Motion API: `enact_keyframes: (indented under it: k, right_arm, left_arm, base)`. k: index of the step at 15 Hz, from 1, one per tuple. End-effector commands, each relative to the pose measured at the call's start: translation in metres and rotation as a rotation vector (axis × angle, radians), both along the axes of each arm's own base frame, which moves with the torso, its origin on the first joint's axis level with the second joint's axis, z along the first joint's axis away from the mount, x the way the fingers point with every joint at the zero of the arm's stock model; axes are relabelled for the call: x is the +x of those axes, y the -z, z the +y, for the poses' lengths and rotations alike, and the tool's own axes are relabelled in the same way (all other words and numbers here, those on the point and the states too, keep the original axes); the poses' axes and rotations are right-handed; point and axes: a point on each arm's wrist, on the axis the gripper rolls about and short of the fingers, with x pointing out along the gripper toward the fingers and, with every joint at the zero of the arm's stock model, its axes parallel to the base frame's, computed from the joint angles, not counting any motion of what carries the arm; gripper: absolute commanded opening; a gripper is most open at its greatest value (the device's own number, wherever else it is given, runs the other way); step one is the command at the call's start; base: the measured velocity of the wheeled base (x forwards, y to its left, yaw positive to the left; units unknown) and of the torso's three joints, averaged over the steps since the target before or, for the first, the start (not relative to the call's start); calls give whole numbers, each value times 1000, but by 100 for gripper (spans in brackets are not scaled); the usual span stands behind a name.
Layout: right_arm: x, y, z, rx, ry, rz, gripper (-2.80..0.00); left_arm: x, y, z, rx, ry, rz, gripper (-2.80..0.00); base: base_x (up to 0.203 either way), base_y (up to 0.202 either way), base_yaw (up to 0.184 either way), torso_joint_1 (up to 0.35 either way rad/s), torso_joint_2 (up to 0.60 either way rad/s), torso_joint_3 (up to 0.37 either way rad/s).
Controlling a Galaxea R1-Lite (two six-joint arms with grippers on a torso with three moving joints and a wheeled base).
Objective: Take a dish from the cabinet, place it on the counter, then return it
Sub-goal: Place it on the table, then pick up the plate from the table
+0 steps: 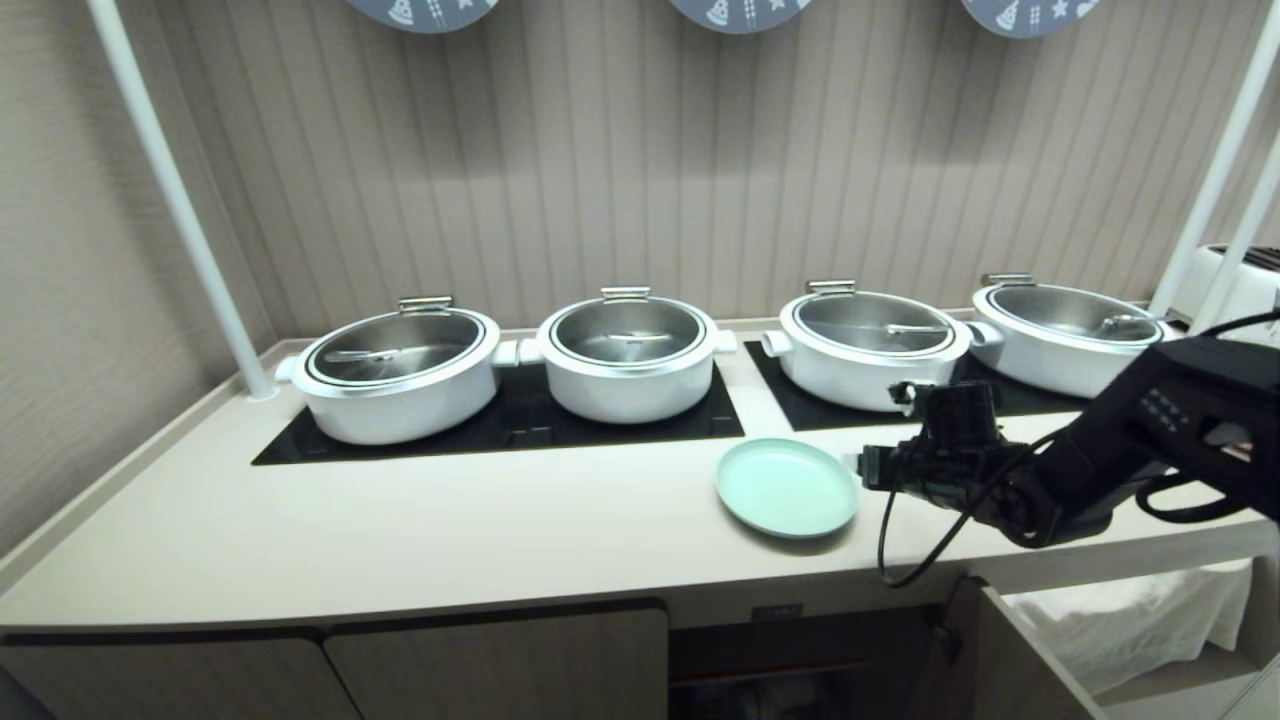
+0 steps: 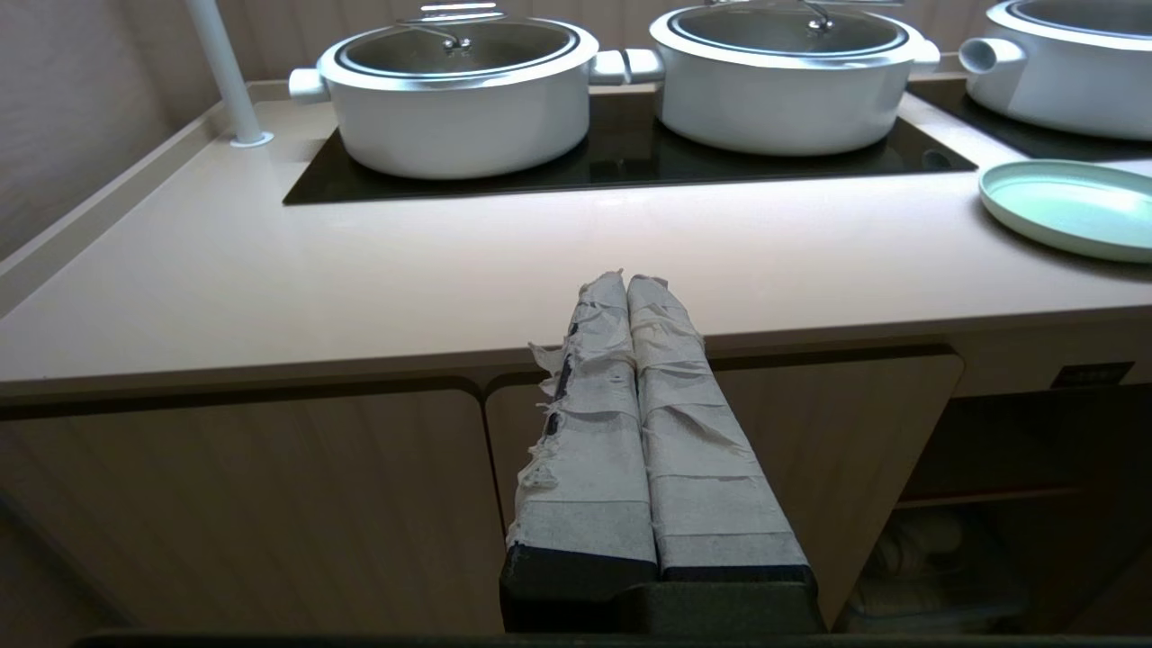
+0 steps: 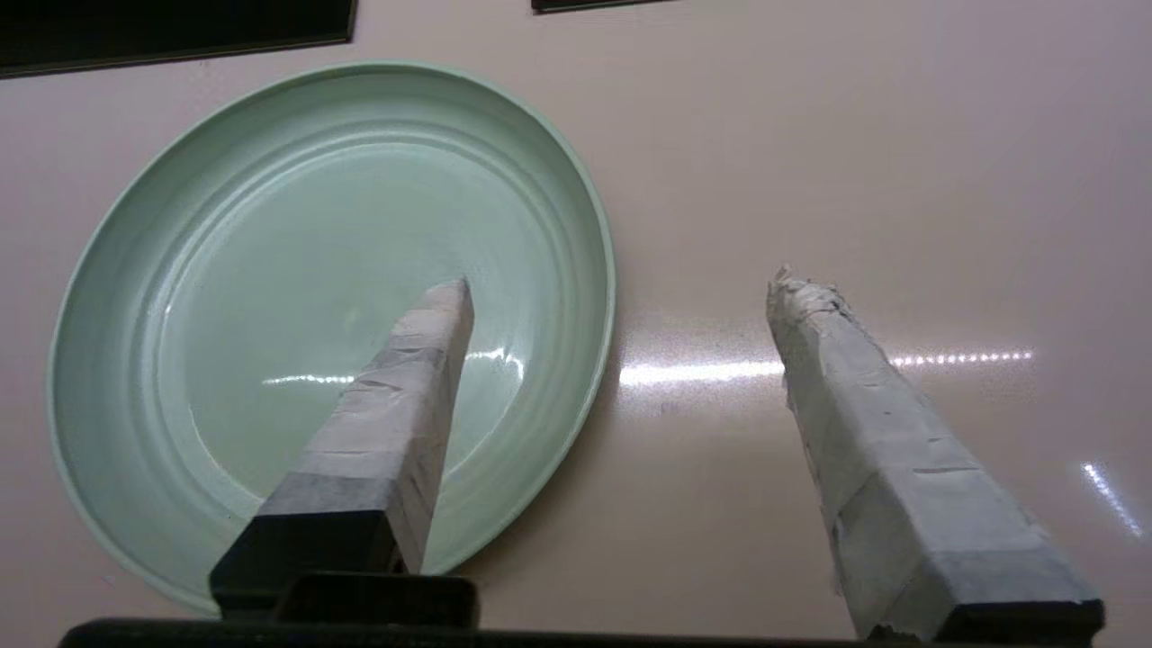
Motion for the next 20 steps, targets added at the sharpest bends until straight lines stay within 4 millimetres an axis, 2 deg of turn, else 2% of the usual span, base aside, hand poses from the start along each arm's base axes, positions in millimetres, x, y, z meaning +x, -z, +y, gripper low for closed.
enact_keyframes:
  k: [1, 7, 10, 13, 17, 20]
  right_arm:
    - [-13, -11, -1, 1, -5, -20, -280]
    - [-38, -22, 3, 5, -28, -43, -280]
    - [-57, -26, 6, 6, -44, -53, -280]
    - [-77, -41, 2, 6, -44, -70, -280]
    - [-117, -66, -12, -41, 2, -108, -280]
    - [-162, -77, -24, -72, 17, -130, -280]
  left_arm:
    - [0, 0, 0, 0, 0, -1, -280]
    - [0, 0, 0, 0, 0, -1, -280]
    - [0, 0, 0, 0, 0, -1, -280]
    - [0, 0, 0, 0, 0, -1, -280]
    - [0, 0, 0, 0, 1, -1, -280]
    - [0, 0, 0, 0, 1, -1, -280]
  base:
    - [0, 0, 0, 0, 0, 0]
    - [0, 0, 0, 0, 0, 0]
    - [0, 0, 0, 0, 0, 0]
    - [0, 0, 0, 0, 0, 0]
    - [0, 0, 0, 0, 0, 0]
    - [0, 0, 0, 0, 0, 0]
